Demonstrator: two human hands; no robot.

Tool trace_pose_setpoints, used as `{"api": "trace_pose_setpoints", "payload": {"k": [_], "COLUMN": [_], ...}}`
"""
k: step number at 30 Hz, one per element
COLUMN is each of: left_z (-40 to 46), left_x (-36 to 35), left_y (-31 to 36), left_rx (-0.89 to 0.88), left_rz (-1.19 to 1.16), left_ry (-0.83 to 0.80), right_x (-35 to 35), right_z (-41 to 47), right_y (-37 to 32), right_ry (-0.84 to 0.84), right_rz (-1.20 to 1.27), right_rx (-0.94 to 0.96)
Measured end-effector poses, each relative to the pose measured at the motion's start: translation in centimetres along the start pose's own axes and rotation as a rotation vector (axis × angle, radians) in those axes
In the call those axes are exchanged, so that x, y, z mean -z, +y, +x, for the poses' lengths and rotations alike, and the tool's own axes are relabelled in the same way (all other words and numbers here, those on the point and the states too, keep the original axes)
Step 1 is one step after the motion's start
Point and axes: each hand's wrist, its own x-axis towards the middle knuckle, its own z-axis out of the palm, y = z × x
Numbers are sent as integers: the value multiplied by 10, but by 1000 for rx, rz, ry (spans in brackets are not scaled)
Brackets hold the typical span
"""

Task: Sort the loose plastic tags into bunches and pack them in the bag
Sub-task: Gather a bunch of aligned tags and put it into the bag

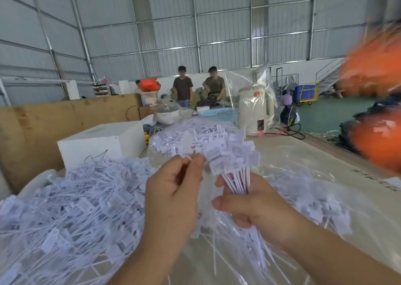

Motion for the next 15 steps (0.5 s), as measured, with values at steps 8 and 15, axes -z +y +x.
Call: {"api": "trace_pose_setpoints", "payload": {"k": [8,15], "left_z": [-8,-23], "left_x": [11,-8], "left_y": [28,9], "left_rx": [-342,19], "left_rz": [-10,-58], "left_ry": [112,-110], "right_x": [-7,-11], "right_z": [-4,-15], "right_y": [-1,-15], "right_ry": [-5,119], "right_rz": [-119,-366], "right_rx": [191,403]}}
